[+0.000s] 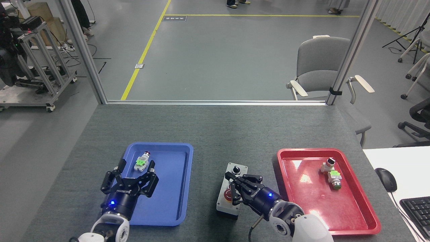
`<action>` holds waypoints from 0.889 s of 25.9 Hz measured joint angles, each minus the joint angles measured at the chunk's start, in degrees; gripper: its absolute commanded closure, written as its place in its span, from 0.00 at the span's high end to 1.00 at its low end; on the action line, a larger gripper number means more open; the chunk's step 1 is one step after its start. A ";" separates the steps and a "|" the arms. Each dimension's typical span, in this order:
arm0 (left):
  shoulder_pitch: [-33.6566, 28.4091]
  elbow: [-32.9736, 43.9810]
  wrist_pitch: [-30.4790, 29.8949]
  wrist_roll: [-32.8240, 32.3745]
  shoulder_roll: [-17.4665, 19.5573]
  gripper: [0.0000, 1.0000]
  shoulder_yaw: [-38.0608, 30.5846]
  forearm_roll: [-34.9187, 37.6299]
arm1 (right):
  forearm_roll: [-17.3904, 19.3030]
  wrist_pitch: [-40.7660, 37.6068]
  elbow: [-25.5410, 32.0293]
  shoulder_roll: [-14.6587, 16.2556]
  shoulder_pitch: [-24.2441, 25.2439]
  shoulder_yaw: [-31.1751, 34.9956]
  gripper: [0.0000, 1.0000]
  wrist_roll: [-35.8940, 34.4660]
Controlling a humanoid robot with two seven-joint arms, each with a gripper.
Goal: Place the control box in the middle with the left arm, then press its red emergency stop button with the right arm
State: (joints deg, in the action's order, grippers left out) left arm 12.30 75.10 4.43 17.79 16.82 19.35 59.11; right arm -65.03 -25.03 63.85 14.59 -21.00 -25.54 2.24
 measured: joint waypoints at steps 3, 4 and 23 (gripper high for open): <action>-0.24 -0.25 -3.97 -4.52 1.44 1.00 -3.53 0.33 | -0.01 0.00 -0.62 -0.37 0.18 -0.37 0.00 0.08; -0.25 -0.34 -4.73 -5.17 1.85 1.00 -4.18 0.41 | -0.05 0.00 -0.94 -0.43 0.22 -0.61 0.00 0.10; -4.73 6.45 -2.47 -7.26 -4.36 1.00 -8.09 10.35 | -2.32 -0.13 -7.26 -1.85 0.21 -1.96 0.13 -2.43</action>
State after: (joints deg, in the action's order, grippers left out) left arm 7.58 81.54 1.96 10.53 12.46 11.26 69.45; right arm -67.36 -25.16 56.59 12.74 -20.78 -27.50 -0.19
